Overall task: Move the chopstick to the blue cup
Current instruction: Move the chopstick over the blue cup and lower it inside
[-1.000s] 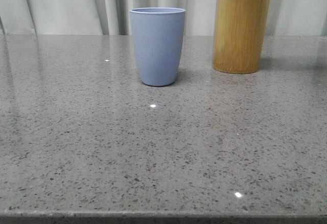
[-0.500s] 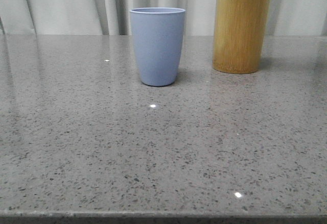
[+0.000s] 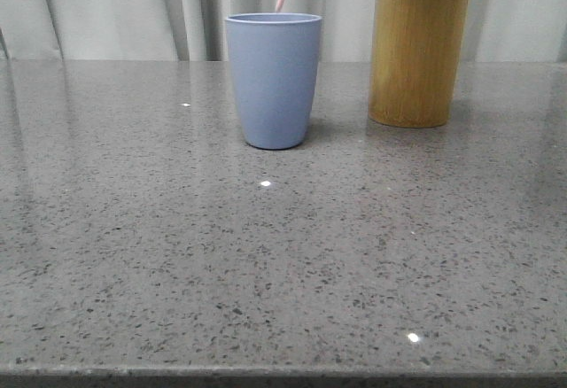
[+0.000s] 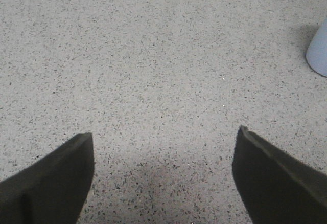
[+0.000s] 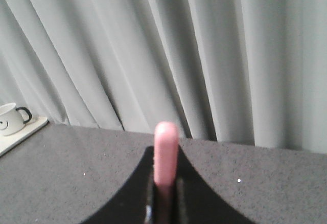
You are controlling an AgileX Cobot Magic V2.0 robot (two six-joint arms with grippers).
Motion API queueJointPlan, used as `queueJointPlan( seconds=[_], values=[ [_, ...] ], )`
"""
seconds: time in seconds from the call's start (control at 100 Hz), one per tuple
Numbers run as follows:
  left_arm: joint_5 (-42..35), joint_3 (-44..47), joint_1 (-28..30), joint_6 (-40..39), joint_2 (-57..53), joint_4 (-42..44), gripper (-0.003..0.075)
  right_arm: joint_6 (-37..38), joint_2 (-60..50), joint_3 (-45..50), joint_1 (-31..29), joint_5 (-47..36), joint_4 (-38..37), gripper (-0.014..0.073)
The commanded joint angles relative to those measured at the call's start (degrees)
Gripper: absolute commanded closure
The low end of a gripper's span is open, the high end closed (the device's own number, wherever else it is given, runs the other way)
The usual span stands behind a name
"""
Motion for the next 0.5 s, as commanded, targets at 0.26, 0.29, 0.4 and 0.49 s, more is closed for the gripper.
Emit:
queueJointPlan(
  seconds=[0.26, 0.29, 0.4, 0.49],
  values=[
    [-3.8, -1.4, 0.3, -0.5, 0.0, -0.6, 0.0186, -0.6, 1.8, -2.1, 0.5, -1.0, -0.8, 0.0569],
    [-3.8, -1.4, 0.3, -0.5, 0.0, -0.6, 0.0186, -0.6, 1.8, -2.1, 0.5, -0.9, -0.8, 0.0526],
    [-3.8, -1.4, 0.3, -0.5, 0.0, -0.6, 0.0186, -0.6, 1.8, -2.1, 0.5, -0.9, -0.8, 0.0335],
    [-3.8, -1.4, 0.3, -0.5, 0.0, -0.6, 0.0186, -0.6, 1.8, -2.1, 0.5, -0.9, -0.8, 0.0217]
  ],
)
